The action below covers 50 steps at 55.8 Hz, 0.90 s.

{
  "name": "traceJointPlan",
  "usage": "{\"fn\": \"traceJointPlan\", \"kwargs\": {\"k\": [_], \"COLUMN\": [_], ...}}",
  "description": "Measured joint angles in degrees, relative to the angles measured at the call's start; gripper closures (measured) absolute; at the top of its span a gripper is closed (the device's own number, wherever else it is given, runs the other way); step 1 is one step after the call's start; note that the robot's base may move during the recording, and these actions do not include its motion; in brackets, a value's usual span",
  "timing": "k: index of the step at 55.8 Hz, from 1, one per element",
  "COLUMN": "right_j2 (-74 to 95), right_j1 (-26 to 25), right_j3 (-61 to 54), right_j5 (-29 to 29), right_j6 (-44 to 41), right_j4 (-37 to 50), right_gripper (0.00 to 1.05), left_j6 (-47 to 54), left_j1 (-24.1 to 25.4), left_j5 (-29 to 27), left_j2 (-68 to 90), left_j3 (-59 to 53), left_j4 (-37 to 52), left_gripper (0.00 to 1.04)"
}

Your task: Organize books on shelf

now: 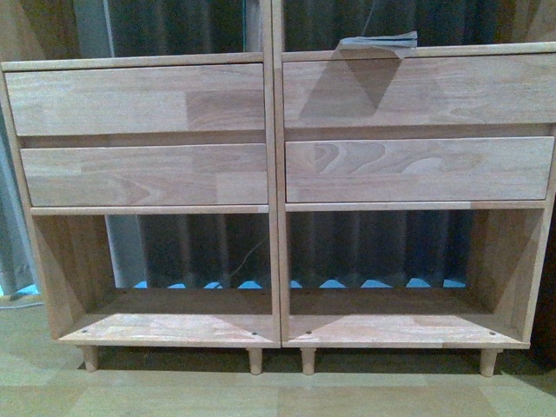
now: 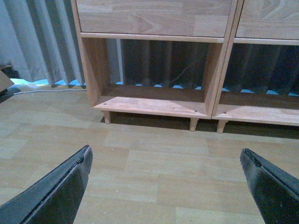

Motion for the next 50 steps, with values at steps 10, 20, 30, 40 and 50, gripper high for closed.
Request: {"fn": "traceJointPlan", "kwargs": {"k": [10,20,30,40,50], "right_j2": [0.0,0.0,-0.02,-0.02,-0.02], "right_j1": [0.0,0.0,0.0,0.0,0.0], "right_j3": [0.0,0.0,0.0,0.0,0.0], "right_j5": [0.0,0.0,0.0,-0.02,0.0], "right_j6": [0.0,0.0,0.0,0.0,0.0], "right_j4": [0.0,0.0,0.0,0.0,0.0], "right_gripper": [0.07,0.07,0.07,0.07,0.07], "left_j6": [0.0,0.0,0.0,0.0,0.0], "left_j1": [0.0,0.0,0.0,0.0,0.0], "left_j5": [-0.02,0.0,-0.02,0.02,0.02], "left_j2": [0.0,0.0,0.0,0.0,0.0], "left_j3": [0.0,-0.02,-0.02,0.0,0.0], "left_j4": [0.0,0.0,0.0,0.0,0.0], "left_gripper": [0.07,0.07,0.07,0.07,0.07]}}
